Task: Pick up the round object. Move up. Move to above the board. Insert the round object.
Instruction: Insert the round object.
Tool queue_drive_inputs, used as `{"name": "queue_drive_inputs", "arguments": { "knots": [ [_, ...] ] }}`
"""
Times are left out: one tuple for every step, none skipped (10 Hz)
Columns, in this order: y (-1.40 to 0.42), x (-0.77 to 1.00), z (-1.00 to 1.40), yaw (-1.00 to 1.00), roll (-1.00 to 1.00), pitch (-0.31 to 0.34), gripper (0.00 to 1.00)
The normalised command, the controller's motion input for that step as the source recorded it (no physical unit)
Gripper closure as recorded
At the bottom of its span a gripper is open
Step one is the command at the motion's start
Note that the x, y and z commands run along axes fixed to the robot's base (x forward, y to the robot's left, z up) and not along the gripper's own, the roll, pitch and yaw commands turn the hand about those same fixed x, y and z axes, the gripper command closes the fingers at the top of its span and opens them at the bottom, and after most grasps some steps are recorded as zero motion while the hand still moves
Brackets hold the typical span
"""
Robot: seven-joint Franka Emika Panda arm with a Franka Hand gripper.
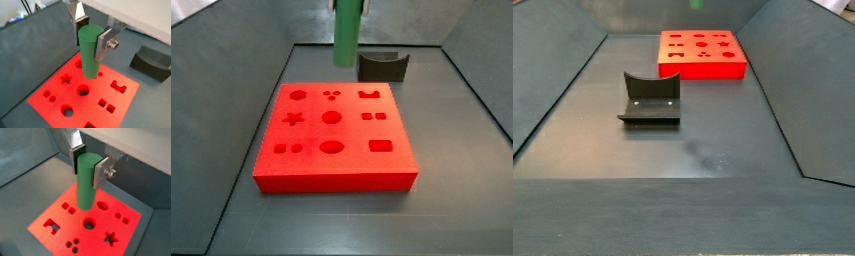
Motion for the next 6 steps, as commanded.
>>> {"name": "queue_drive_inputs", "arguments": {
  "knots": [
    [0.04, 0.00, 0.00, 0.00, 0.00, 0.000, 1.00],
    [0.05, 0.00, -0.23, -0.05, 0.00, 0.006, 1.00],
    [0.03, 0.00, -0.31, -0.05, 0.00, 0.000, 1.00],
    [0.00, 0.00, -0.45, -0.02, 0.00, 0.000, 1.00],
    [-0.01, 0.00, -0.37, 0.00, 0.05, -0.040, 1.00],
    [0.00, 0.00, -0.25, 0.00, 0.09, 0.000, 1.00]
  ]
}}
